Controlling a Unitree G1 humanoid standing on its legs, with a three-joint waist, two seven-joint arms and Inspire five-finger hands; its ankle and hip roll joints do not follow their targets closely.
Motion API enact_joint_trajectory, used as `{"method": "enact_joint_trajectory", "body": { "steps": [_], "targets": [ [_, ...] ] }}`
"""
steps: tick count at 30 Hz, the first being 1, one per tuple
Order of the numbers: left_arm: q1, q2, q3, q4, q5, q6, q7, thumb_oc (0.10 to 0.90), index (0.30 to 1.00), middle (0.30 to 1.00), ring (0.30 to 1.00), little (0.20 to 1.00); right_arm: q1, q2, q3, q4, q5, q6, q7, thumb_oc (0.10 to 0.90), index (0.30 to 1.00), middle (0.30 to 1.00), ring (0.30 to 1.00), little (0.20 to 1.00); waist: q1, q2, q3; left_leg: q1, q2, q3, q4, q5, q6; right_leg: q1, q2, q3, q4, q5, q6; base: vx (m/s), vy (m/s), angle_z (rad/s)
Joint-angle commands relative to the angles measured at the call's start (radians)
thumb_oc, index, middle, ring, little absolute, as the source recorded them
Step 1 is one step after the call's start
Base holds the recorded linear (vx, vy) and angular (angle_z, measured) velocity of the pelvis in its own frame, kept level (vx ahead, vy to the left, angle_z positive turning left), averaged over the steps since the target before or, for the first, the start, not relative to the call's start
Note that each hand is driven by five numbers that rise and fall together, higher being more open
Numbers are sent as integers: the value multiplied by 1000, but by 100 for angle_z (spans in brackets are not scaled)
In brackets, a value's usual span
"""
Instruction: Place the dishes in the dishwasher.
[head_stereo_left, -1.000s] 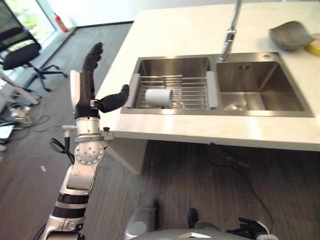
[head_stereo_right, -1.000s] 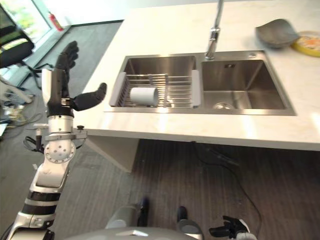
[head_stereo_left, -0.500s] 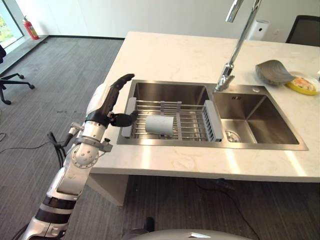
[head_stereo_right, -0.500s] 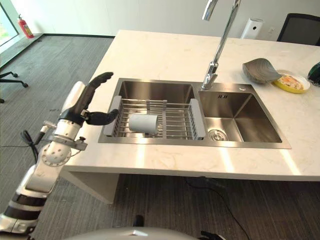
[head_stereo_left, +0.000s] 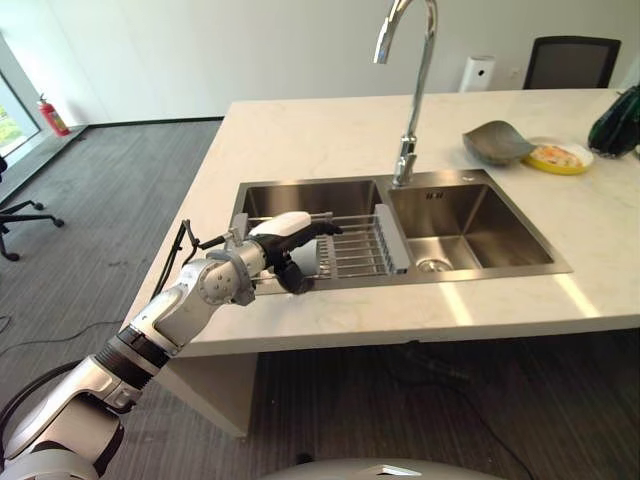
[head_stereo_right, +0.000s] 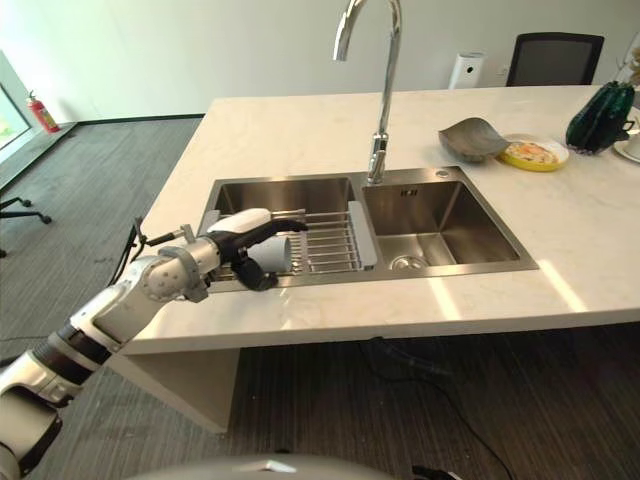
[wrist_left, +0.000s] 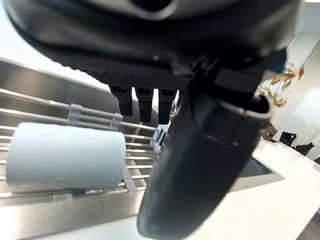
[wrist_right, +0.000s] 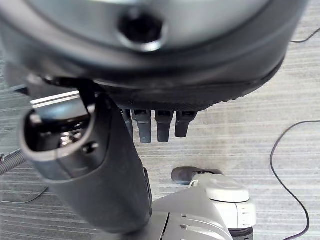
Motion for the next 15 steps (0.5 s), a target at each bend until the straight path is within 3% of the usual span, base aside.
{"method": "enact_joint_trajectory", "body": {
  "steps": [1,9,15],
  "targets": [
    [-193,-32,71,69,-13,-10,32,800,900,900,900,900,-14,3,30,-25,31,-15,-7,800,900,900,900,900,25,1,10,114,-24,2,14,-159,-34,-61,5,-33,15,11,50,11,-14,-10],
    [-258,-55,26,201,26,-7,63,800,900,900,900,900,18,23,39,-28,41,-1,-9,800,900,900,900,900,13,0,10,121,-24,4,14,-162,-32,-56,6,-31,15,6,51,2,-5,-2],
    [-279,-81,70,324,20,-1,152,800,900,900,900,900,47,43,49,-56,47,11,-19,800,900,900,900,900,4,-3,6,123,-22,8,14,-163,-31,-55,9,-24,15,4,52,1,-6,0]
  ]
}}
